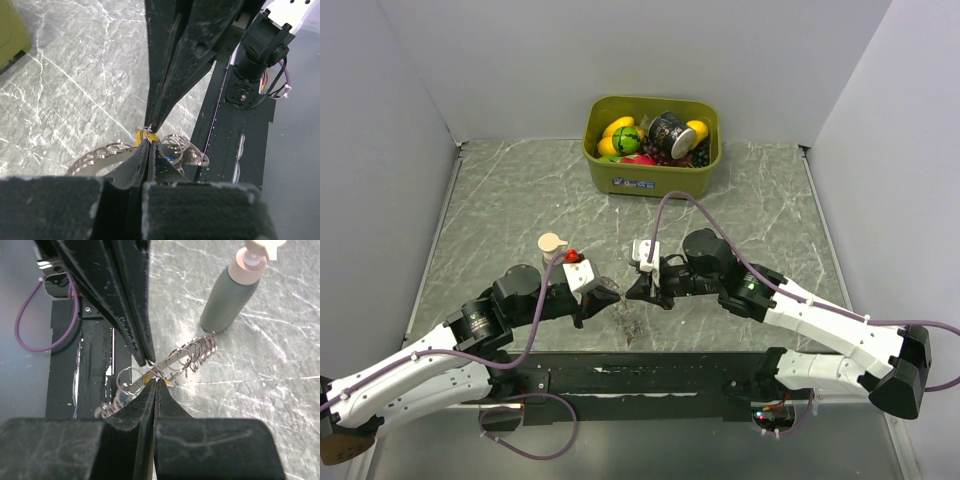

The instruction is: Put the keys on the keyring

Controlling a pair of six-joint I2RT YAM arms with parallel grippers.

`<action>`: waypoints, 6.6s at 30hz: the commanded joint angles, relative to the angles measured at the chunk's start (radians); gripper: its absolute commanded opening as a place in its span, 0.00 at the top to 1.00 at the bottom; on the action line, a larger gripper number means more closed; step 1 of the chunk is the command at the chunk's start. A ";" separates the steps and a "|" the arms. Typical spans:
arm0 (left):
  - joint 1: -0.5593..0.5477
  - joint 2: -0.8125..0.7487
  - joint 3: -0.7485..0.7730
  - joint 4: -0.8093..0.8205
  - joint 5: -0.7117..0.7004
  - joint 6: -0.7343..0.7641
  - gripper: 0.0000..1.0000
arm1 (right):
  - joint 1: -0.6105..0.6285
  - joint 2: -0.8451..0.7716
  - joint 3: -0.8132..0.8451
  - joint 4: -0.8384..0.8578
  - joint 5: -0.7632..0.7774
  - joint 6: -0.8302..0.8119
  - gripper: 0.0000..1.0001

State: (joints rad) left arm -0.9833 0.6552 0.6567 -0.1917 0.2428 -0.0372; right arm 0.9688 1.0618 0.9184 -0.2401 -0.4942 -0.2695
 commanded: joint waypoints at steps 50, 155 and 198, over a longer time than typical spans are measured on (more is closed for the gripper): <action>-0.005 -0.088 -0.025 0.136 0.073 -0.009 0.99 | -0.041 0.010 -0.023 0.116 -0.113 0.010 0.98; -0.017 0.285 0.287 -0.170 0.113 0.270 0.63 | -0.056 -0.023 0.126 -0.173 -0.095 -0.108 1.00; -0.017 0.004 -0.124 0.618 0.188 0.088 0.99 | -0.171 -0.233 -0.087 0.120 -0.256 0.079 0.43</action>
State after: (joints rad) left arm -0.9966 0.6811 0.5350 0.2306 0.3771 0.0635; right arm 0.8066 0.8768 0.8494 -0.1982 -0.6434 -0.1936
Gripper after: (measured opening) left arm 0.021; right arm 0.633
